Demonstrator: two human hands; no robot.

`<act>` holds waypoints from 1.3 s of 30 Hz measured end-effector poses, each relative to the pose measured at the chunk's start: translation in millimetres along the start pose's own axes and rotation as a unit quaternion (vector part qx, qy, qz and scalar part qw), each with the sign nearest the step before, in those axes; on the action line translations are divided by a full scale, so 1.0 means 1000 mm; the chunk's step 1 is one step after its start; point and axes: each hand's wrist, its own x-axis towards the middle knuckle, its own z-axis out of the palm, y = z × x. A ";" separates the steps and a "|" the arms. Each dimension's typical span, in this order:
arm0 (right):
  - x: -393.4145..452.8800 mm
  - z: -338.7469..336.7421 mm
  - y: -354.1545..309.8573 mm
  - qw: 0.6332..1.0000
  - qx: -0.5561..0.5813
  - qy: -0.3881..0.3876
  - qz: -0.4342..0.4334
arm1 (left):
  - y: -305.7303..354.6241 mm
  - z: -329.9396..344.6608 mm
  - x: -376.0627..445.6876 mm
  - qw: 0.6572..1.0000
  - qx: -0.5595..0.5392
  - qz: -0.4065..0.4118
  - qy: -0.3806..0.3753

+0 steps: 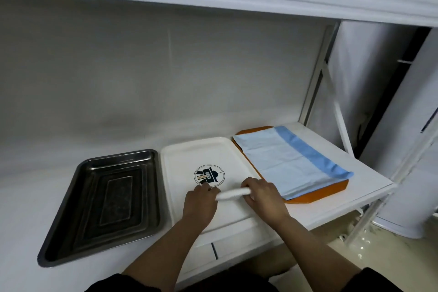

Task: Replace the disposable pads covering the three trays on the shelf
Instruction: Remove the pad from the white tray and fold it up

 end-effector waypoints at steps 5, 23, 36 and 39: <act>-0.023 -0.025 0.004 0.996 0.077 0.034 0.026 | 0.023 -0.010 -0.014 0.998 -0.060 0.007 0.035; -0.104 -0.078 -0.010 0.978 0.069 0.193 -0.027 | 0.085 -0.017 -0.076 0.963 -0.259 0.077 0.006; -0.161 -0.038 0.003 0.994 0.040 0.102 -0.022 | 0.099 0.030 -0.105 0.942 -0.298 0.028 -0.150; -0.168 -0.024 0.006 0.997 0.045 0.065 -0.010 | 0.099 0.041 -0.108 0.931 -0.315 0.039 -0.179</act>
